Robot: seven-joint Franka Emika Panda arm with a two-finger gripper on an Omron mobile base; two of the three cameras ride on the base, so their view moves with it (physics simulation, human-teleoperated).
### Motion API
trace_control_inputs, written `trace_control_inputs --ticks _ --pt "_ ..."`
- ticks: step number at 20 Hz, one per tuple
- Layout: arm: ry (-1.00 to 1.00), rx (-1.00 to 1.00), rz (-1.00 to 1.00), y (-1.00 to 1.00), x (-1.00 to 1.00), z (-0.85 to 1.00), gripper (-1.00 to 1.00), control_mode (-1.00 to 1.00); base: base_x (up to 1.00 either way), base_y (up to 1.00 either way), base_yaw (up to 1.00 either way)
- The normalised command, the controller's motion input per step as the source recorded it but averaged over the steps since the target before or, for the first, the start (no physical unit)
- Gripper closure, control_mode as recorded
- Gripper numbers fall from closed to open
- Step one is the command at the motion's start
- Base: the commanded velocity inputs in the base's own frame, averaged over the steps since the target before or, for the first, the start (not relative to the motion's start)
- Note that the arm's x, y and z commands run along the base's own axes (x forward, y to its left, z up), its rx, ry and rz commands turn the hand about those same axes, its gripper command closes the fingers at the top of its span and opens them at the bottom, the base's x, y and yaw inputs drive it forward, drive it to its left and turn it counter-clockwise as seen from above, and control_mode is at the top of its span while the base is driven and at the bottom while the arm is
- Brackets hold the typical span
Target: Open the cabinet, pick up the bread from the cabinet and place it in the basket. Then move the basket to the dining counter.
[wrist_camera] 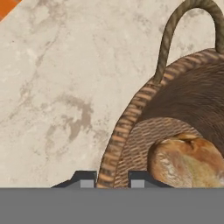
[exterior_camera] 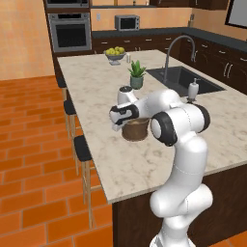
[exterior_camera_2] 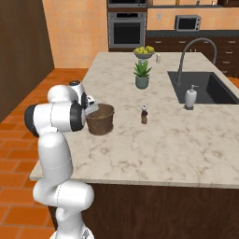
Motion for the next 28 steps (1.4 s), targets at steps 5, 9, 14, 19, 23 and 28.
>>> trace_control_inputs --ticks 5,9,14,19,23,28 --pt "0.0 0.0 0.0 -0.29 0.0 -0.26 -1.0 -1.0 0.0 0.0 0.0" --pt "-0.03 0.0 0.0 -0.34 -0.04 0.0 -1.0 -1.0 0.0 0.0 0.0" --pt "-0.06 0.03 0.0 -0.12 -0.09 0.52 -1.0 -1.0 0.0 0.0 0.0" --pt "-0.06 0.04 0.0 -0.02 -0.74 0.89 -1.0 -1.0 0.0 0.0 0.0" --pt "-0.03 0.04 -0.04 -0.19 -0.99 0.56 -1.0 -1.0 0.0 0.0 0.0" --pt "-0.03 0.05 -0.1 -0.44 -1.0 0.33 -1.0 -1.0 0.0 0.0 0.0"
